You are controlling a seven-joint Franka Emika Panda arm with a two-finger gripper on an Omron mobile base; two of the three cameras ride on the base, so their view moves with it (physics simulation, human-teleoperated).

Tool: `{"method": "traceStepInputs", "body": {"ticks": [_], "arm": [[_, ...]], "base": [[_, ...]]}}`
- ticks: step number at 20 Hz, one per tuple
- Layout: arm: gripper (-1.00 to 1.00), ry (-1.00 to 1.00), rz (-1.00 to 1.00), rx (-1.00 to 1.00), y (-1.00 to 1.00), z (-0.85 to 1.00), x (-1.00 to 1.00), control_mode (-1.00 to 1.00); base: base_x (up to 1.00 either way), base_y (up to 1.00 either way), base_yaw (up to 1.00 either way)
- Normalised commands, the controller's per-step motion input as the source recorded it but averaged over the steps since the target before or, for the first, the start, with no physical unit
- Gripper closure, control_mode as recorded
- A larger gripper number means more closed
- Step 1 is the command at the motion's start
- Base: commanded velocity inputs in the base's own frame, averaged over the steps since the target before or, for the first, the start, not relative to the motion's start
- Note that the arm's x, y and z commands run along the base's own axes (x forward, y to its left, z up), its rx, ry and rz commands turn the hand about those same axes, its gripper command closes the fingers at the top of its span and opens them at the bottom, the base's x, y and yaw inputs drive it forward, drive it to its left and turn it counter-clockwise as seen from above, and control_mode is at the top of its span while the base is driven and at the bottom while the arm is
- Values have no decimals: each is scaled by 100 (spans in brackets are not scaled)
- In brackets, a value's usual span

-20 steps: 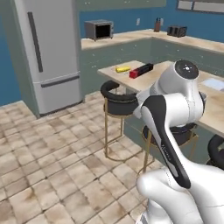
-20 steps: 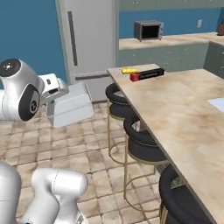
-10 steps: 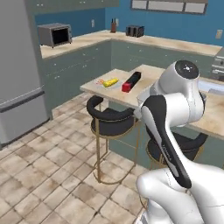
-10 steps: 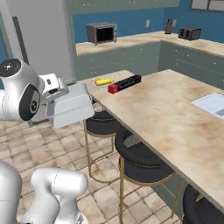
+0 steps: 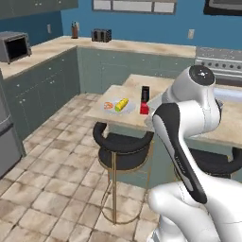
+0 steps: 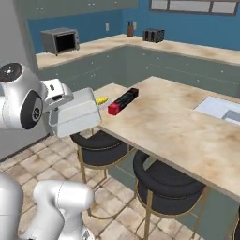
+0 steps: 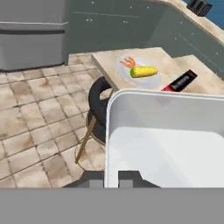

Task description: Retrieve the tupperware and aluminum foil from the cabinet and place them on the dining counter near the plate with corn and shrimp to prepare for storing leftovers.

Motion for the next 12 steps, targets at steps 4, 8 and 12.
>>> {"method": "traceStepInputs", "body": {"ticks": [4,8,12], "arm": [[100,0,0,0,0,0,0,100],[100,0,0,0,0,0,0,100],[100,0,0,0,0,0,0,100]], "base": [[100,99,-51],[99,88,-50],[89,84,-45]]}}
